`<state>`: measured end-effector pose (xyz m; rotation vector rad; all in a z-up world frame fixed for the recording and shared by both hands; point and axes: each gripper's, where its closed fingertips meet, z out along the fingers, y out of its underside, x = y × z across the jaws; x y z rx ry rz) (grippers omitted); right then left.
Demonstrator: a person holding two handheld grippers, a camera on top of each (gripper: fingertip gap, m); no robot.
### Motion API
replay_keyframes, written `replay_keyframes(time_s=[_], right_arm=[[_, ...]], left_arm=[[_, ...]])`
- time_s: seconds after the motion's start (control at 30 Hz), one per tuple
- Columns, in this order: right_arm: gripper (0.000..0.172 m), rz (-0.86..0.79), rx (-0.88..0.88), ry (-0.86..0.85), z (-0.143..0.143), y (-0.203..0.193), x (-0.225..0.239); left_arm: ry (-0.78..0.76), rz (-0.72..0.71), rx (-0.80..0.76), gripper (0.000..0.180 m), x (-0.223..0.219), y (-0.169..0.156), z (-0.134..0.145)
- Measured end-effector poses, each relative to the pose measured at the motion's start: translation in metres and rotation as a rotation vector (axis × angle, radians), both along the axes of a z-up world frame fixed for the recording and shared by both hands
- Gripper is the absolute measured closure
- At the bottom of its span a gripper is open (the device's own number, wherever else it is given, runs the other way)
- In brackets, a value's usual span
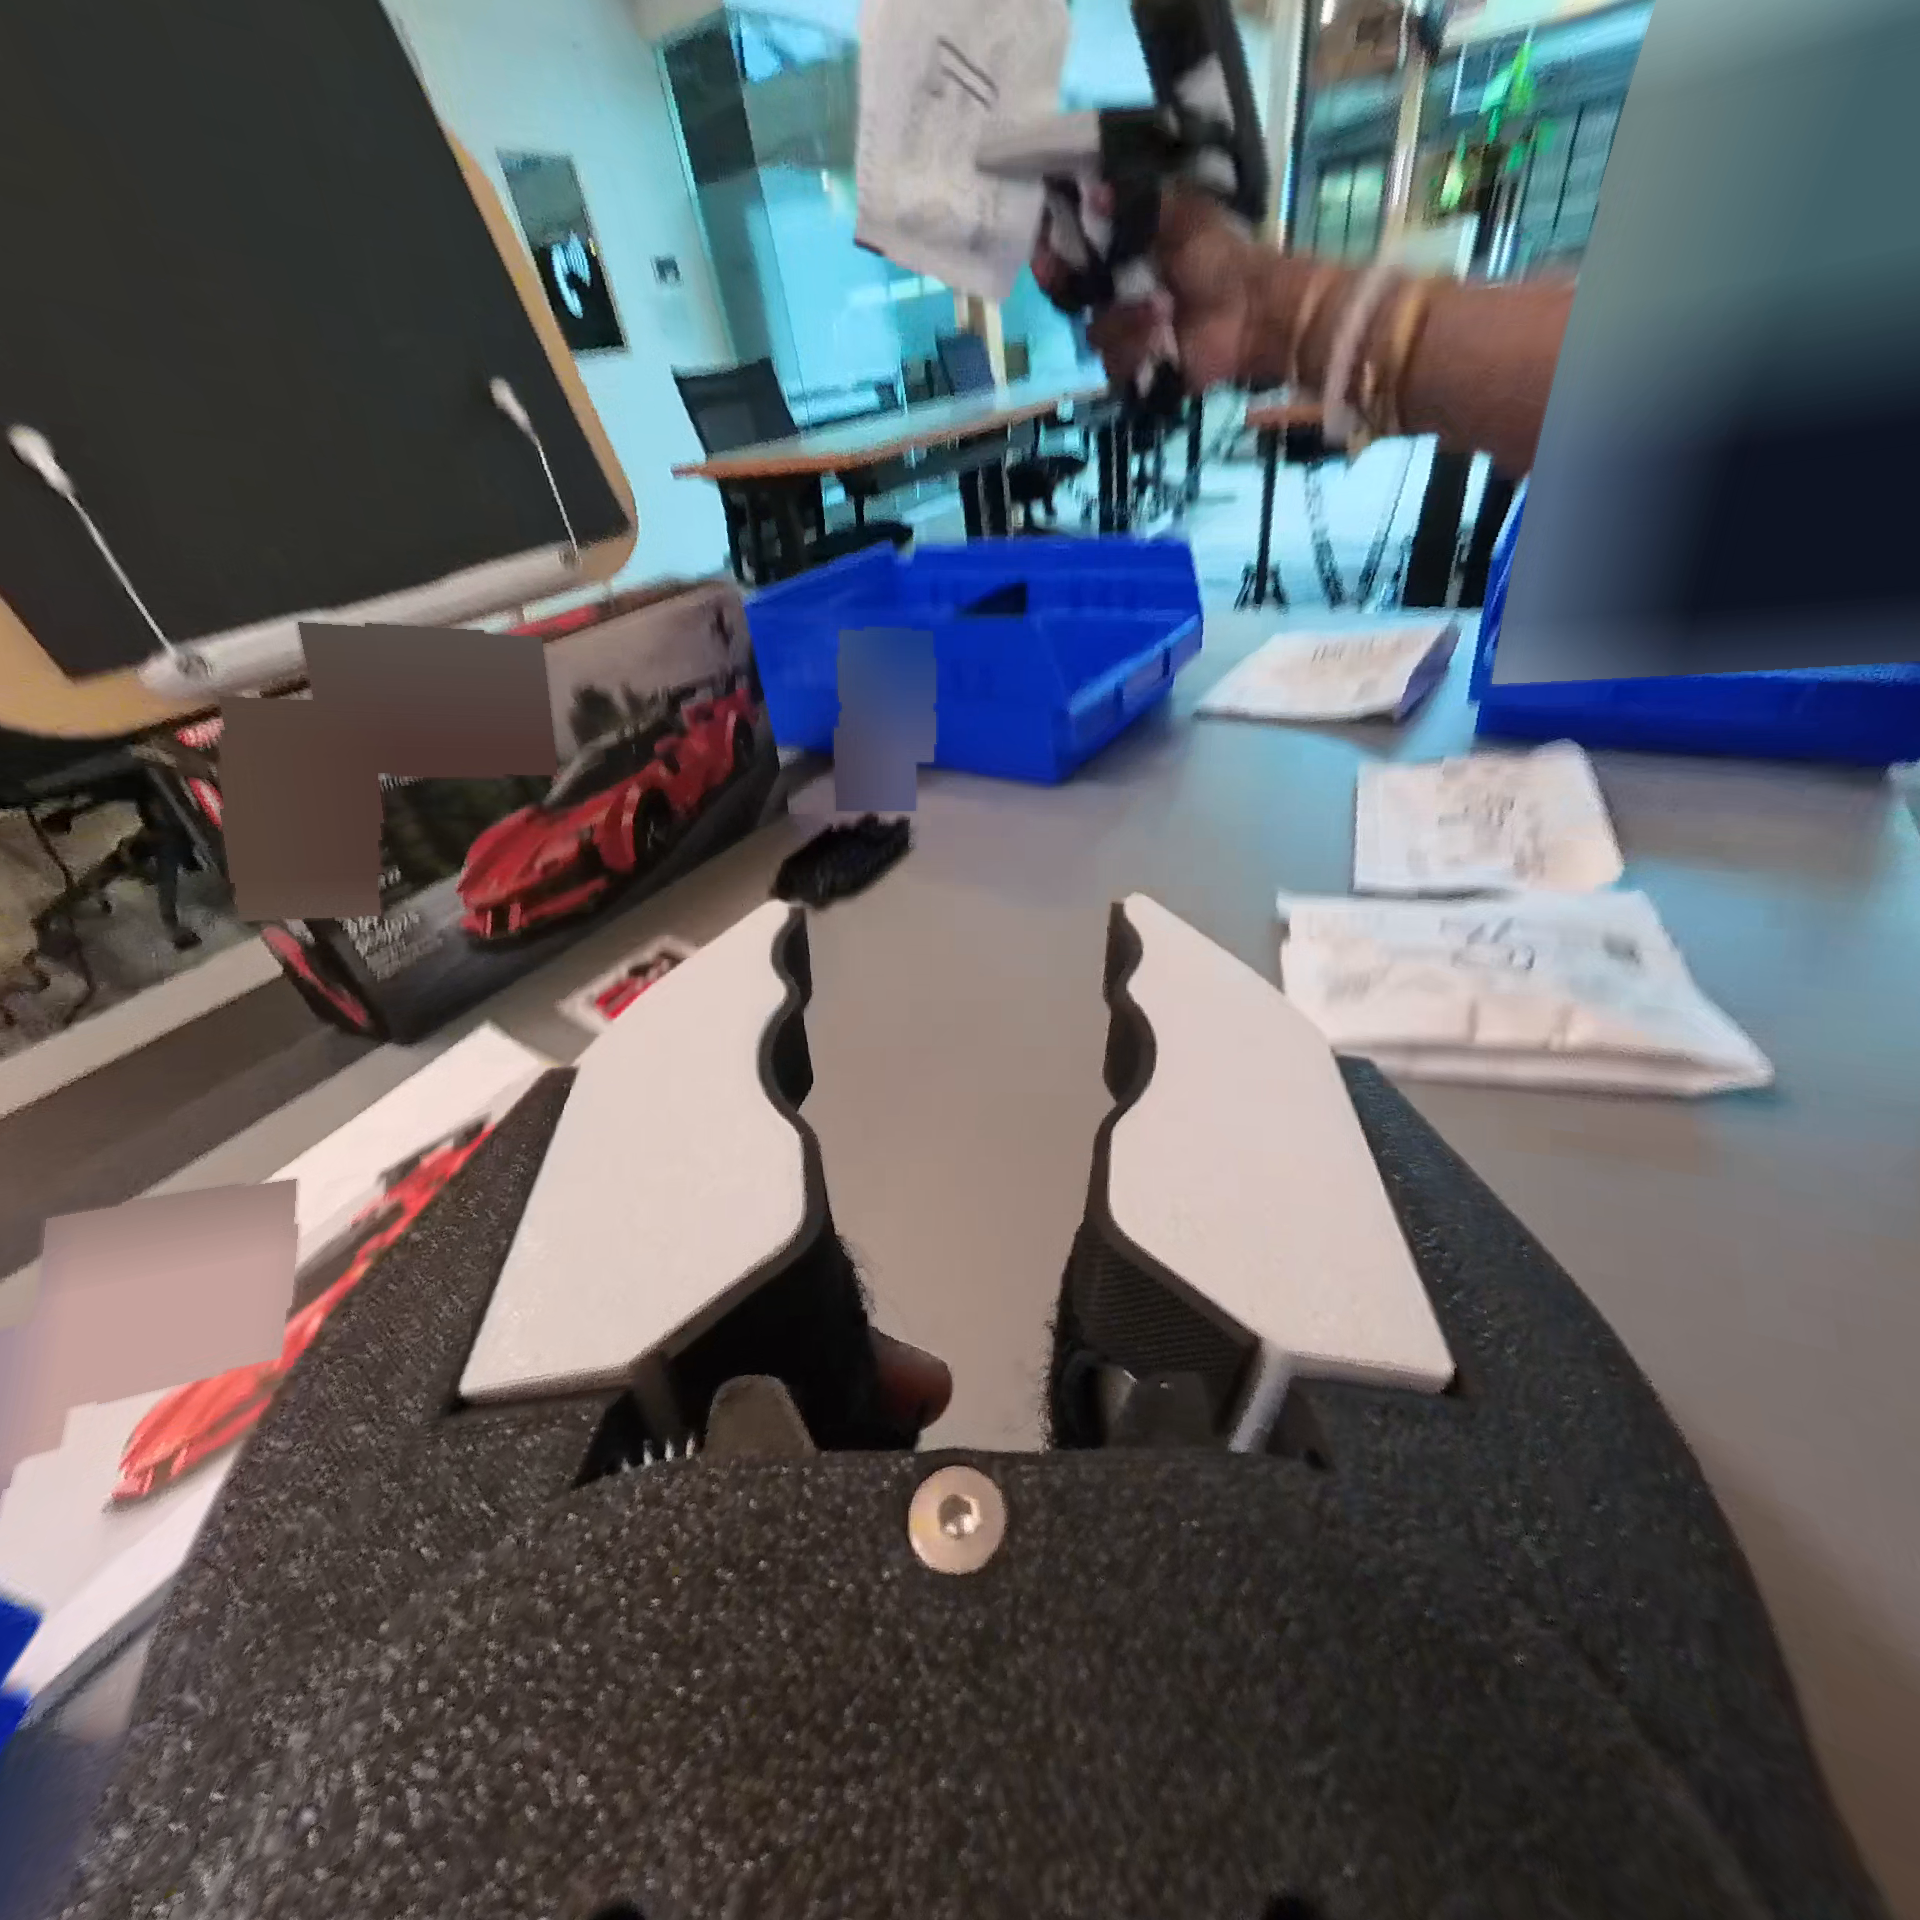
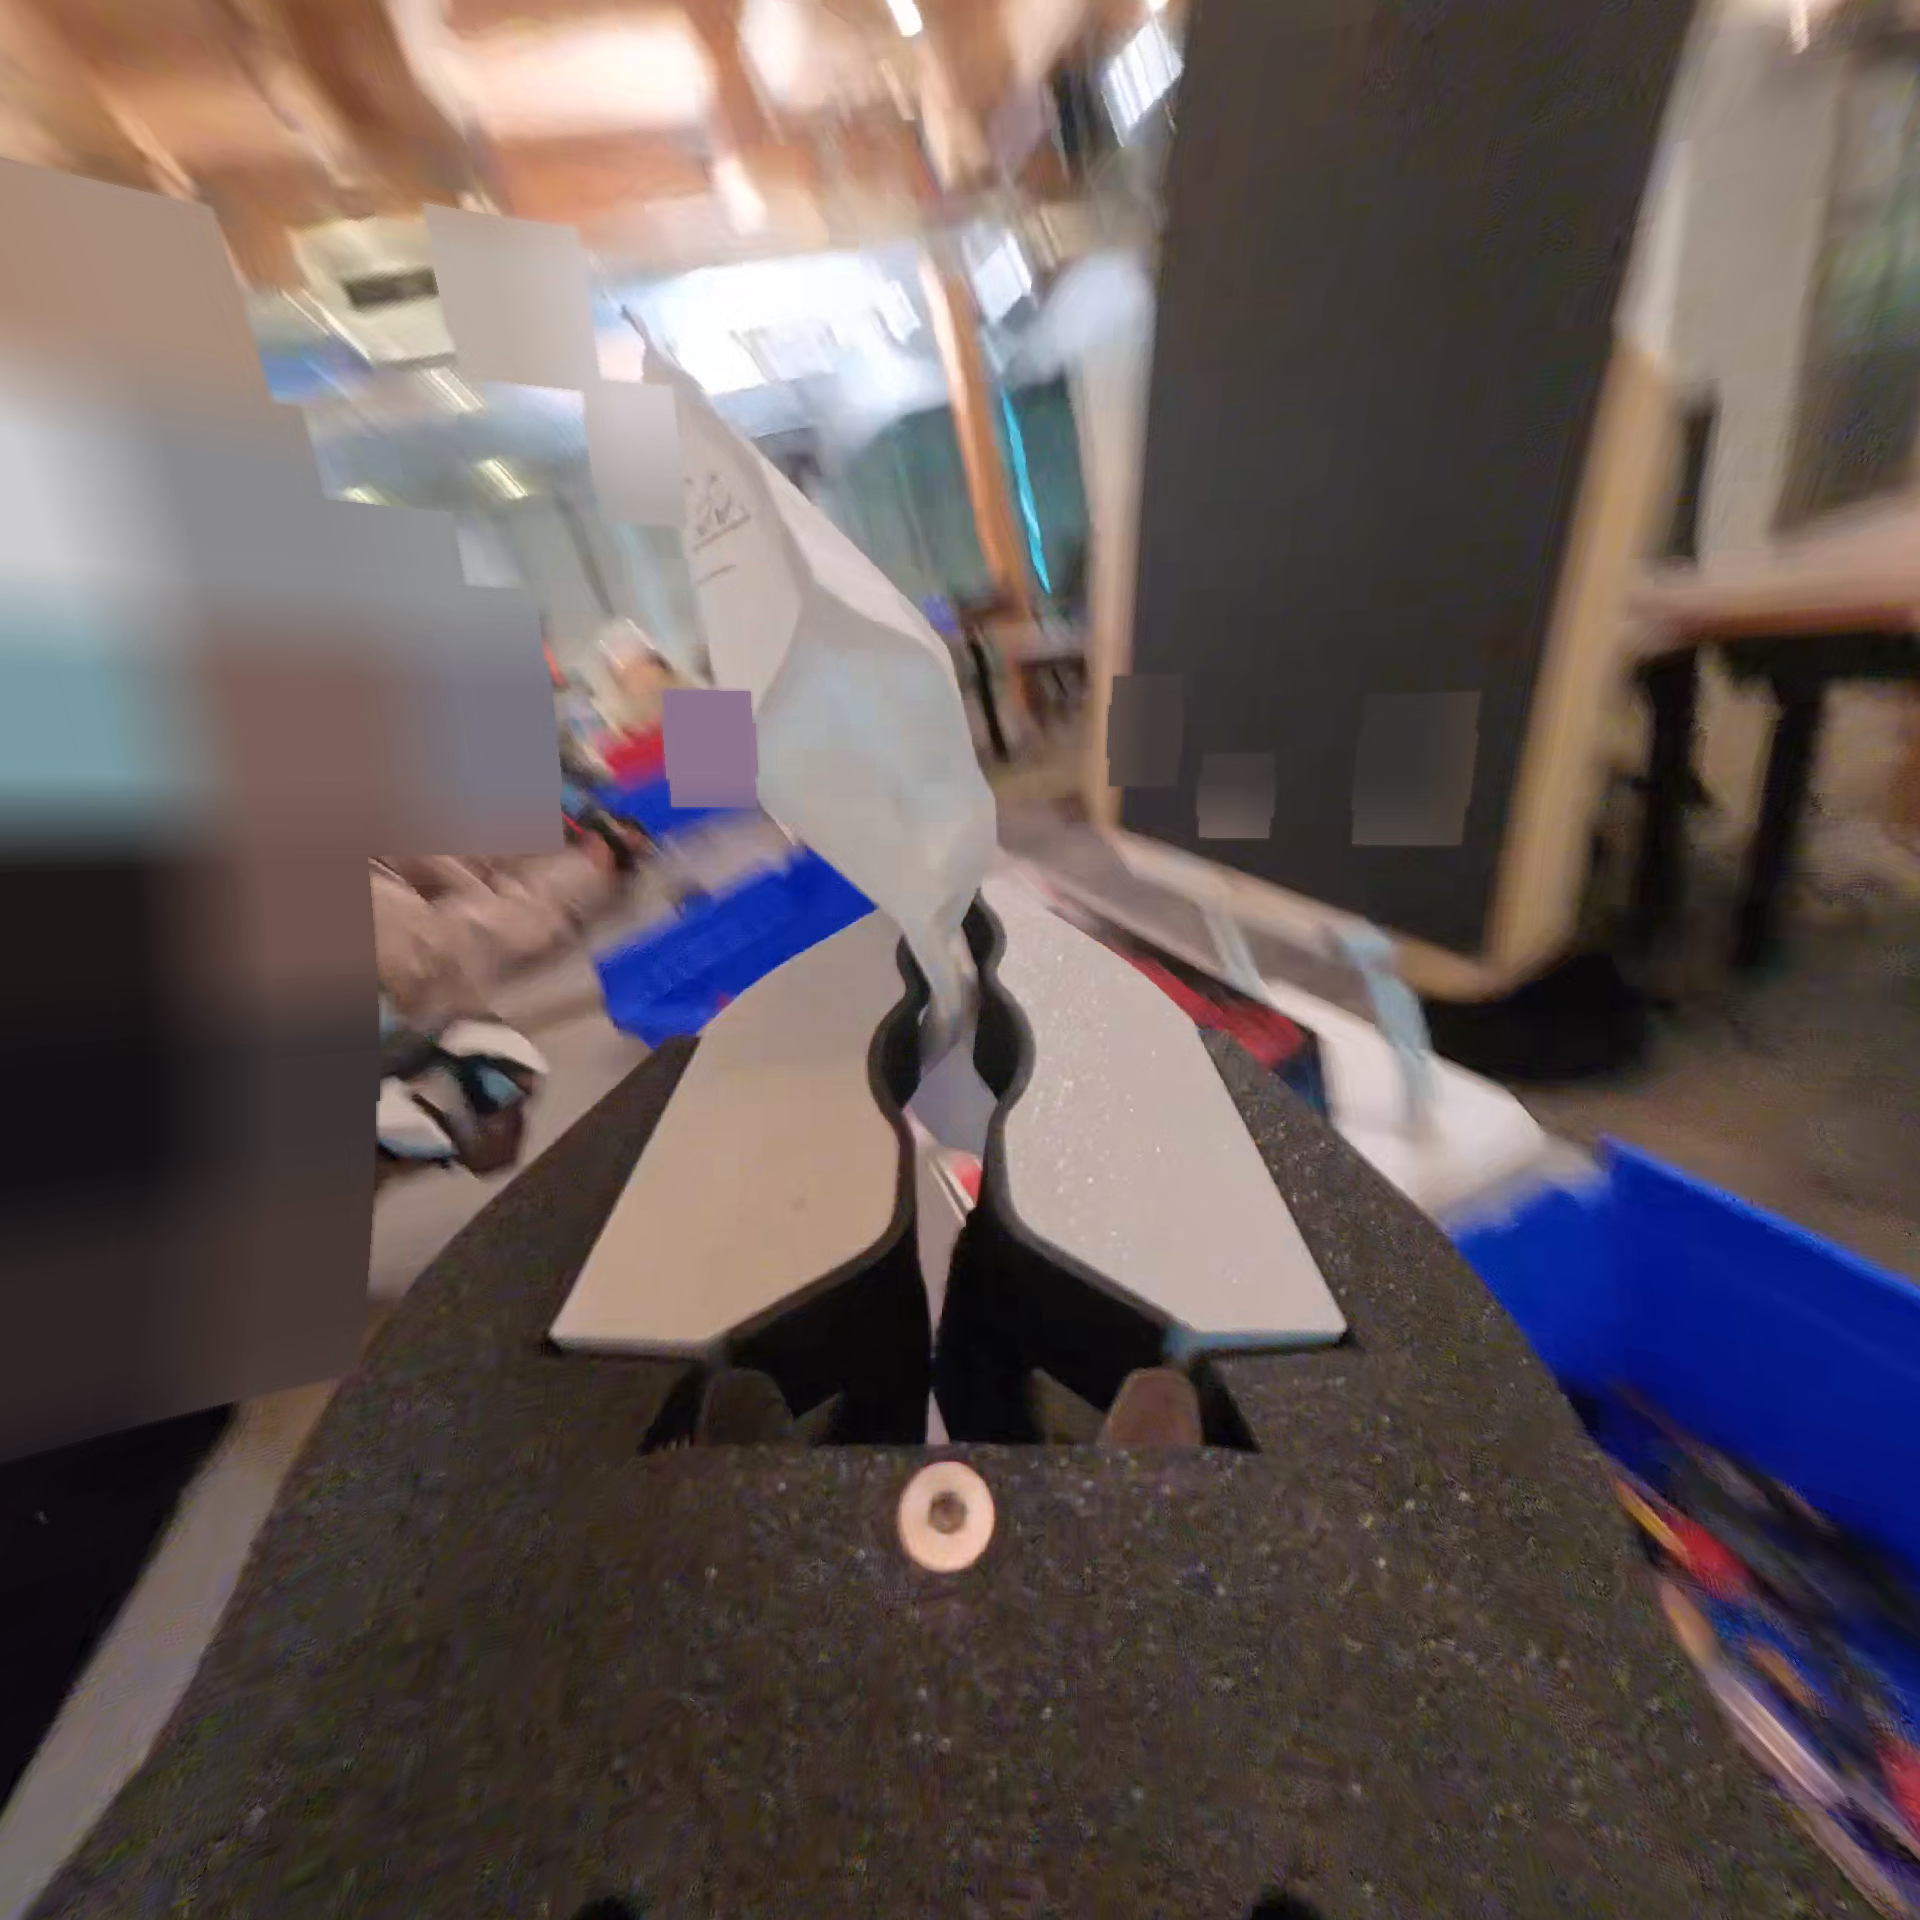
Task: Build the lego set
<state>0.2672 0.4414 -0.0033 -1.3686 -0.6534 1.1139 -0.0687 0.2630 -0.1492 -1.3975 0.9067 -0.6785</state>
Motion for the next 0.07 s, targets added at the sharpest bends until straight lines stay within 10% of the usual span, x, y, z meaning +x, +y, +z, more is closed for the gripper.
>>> replay_keyframes(time_s=[0.07], right_arm=[[0.167,0.101,0.126,0.159,0.021,-0.052,-0.028]], left_arm=[[-0.097,-0.053,0.012,0.126,0.013,-0.007,0.025]])
